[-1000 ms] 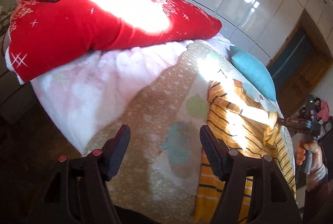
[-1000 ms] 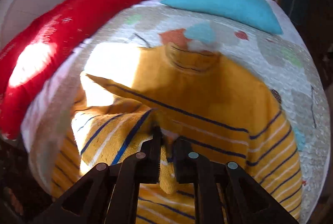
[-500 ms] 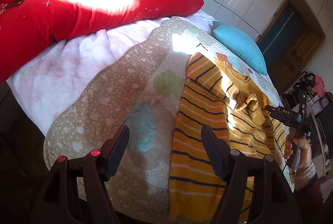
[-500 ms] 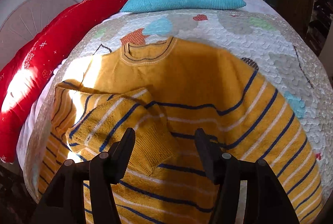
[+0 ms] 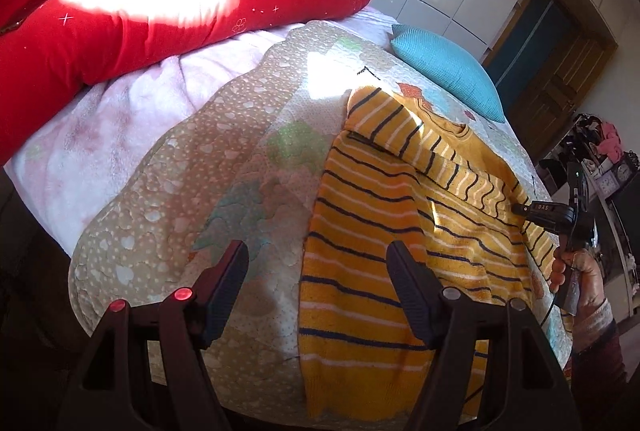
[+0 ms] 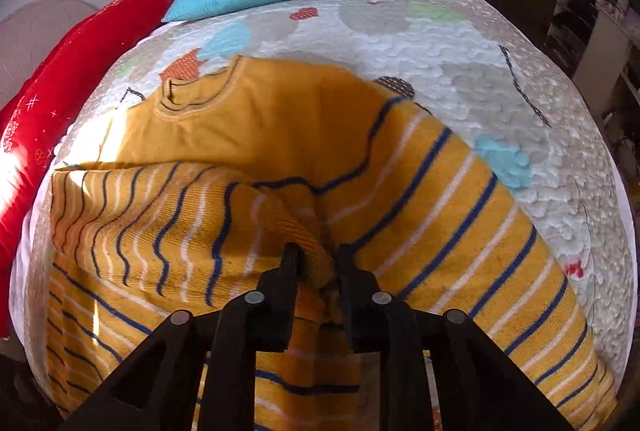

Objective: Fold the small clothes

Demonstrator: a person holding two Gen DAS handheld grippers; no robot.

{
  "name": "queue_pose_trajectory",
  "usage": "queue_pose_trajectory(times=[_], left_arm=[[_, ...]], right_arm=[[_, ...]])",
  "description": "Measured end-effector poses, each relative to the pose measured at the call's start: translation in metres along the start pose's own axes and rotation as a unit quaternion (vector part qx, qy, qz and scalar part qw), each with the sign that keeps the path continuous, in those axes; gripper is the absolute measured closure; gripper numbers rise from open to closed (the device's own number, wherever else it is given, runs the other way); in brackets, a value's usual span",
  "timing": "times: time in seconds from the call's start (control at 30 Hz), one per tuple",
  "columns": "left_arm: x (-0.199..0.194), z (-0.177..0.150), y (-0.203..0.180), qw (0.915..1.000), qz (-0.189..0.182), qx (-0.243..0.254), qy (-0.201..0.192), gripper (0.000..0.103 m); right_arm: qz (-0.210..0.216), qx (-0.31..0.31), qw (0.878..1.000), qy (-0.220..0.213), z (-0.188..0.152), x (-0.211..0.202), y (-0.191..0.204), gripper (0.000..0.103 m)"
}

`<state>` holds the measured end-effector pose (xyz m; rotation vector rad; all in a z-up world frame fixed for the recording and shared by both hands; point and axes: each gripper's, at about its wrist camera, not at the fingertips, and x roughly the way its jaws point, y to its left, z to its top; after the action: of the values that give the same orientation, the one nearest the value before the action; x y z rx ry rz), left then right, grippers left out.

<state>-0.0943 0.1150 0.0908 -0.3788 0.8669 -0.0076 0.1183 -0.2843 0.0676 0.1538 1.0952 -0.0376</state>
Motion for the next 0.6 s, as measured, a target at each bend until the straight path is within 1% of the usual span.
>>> queue_pose_trajectory(times=[0.07, 0.1, 0.17, 0.23, 0.27, 0.33, 0.37, 0.43, 0.5, 0.53, 0.6], left_arm=[[0.001, -0.002, -0.006, 1.0, 0.0, 0.009, 0.004, 0.033], [0.002, -0.003, -0.009, 0.9999, -0.001, 0.013, 0.006, 0.033], [0.001, -0.003, -0.015, 0.9998, -0.003, 0.019, 0.007, 0.033], [0.0, -0.003, -0.02, 0.9996, -0.007, 0.025, 0.005, 0.032], [0.001, -0.004, -0.022, 0.9995, -0.008, 0.029, 0.004, 0.03], [0.004, -0.004, -0.028, 0.9993, -0.013, 0.034, 0.007, 0.029], [0.006, -0.004, -0.031, 0.9991, -0.017, 0.038, 0.011, 0.028], [0.012, -0.006, -0.039, 0.9985, -0.025, 0.045, 0.02, 0.028], [0.02, -0.009, -0.048, 0.9976, -0.035, 0.053, 0.028, 0.028], [0.024, -0.01, -0.054, 0.9971, -0.038, 0.058, 0.033, 0.028], [0.031, -0.014, -0.065, 0.9956, -0.047, 0.068, 0.044, 0.028]], right_arm=[[-0.005, -0.006, 1.0, -0.013, -0.007, -0.011, -0.007, 0.08], [-0.009, -0.01, 1.0, -0.028, -0.011, -0.022, -0.009, 0.079], [0.008, -0.001, 0.998, -0.069, -0.024, -0.053, -0.022, 0.077], [0.045, 0.039, 0.993, -0.098, -0.04, -0.084, -0.05, 0.069], [0.059, 0.064, 0.99, -0.11, -0.05, -0.099, -0.067, 0.068], [0.065, 0.109, 0.983, -0.135, -0.073, -0.129, -0.104, 0.063], [0.058, 0.124, 0.98, -0.145, -0.087, -0.143, -0.123, 0.061], [0.026, 0.15, 0.976, -0.159, -0.118, -0.166, -0.159, 0.048], [-0.008, 0.178, 0.972, -0.152, -0.151, -0.182, -0.194, 0.045], [-0.02, 0.197, 0.969, -0.147, -0.167, -0.188, -0.211, 0.045], [-0.028, 0.237, 0.961, -0.142, -0.2, -0.198, -0.24, 0.045]])
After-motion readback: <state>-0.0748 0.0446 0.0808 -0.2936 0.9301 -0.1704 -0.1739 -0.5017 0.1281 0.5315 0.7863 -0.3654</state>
